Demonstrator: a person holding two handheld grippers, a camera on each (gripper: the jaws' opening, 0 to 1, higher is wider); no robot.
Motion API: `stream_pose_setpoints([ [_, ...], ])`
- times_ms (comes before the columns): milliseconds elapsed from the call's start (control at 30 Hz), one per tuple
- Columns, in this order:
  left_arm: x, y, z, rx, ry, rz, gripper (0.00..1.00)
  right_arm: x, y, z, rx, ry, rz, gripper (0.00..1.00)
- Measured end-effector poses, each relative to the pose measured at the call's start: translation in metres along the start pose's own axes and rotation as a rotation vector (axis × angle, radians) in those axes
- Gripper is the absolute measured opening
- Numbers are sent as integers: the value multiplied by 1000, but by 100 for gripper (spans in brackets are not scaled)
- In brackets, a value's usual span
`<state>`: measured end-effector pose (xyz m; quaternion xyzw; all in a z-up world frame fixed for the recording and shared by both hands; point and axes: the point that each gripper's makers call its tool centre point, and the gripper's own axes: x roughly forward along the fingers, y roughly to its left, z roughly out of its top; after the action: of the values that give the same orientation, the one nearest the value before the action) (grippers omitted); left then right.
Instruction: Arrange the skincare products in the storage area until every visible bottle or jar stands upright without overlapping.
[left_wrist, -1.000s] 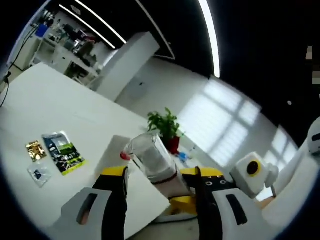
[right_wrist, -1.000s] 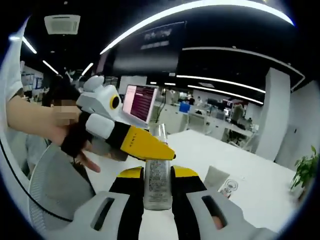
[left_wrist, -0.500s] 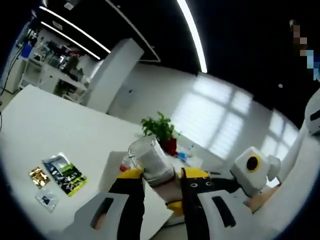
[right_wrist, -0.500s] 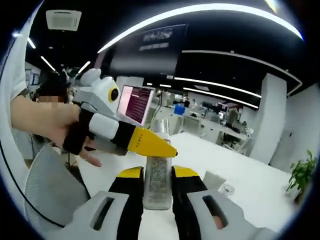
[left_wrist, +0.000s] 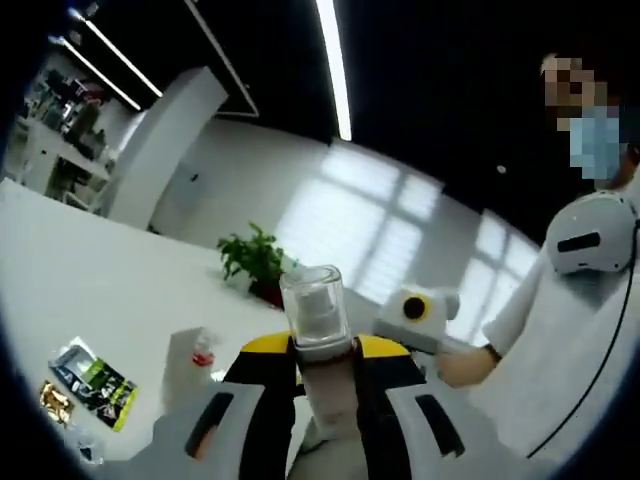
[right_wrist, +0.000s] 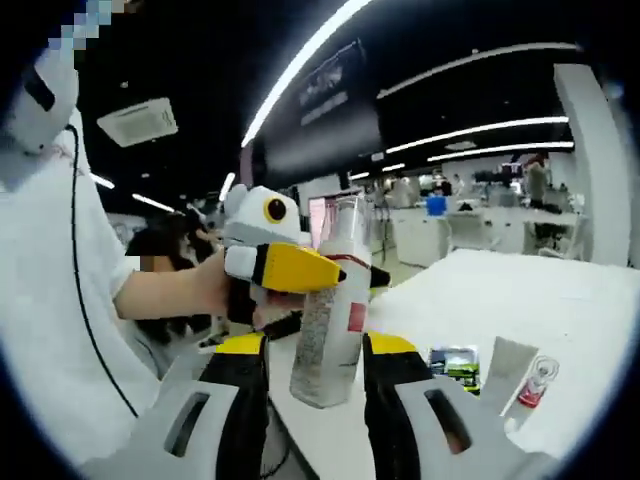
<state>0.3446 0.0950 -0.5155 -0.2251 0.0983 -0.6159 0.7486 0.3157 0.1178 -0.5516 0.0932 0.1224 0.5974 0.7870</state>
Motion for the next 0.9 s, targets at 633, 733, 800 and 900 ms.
stream_pose_setpoints([
  [633,7,-21,-3,22,107,-259,16,4,8,13,52,28,206,21],
  [733,10,-9,-7,75,129,-211,16,6,-8,8,28,46,112,20],
  [800,9,8,-6,93,127,-149,15,5,-22,7,-1,28,41,19],
  [900,14,26,-6,74,107,-50,16,2,-43,6,10,17,-64,19],
])
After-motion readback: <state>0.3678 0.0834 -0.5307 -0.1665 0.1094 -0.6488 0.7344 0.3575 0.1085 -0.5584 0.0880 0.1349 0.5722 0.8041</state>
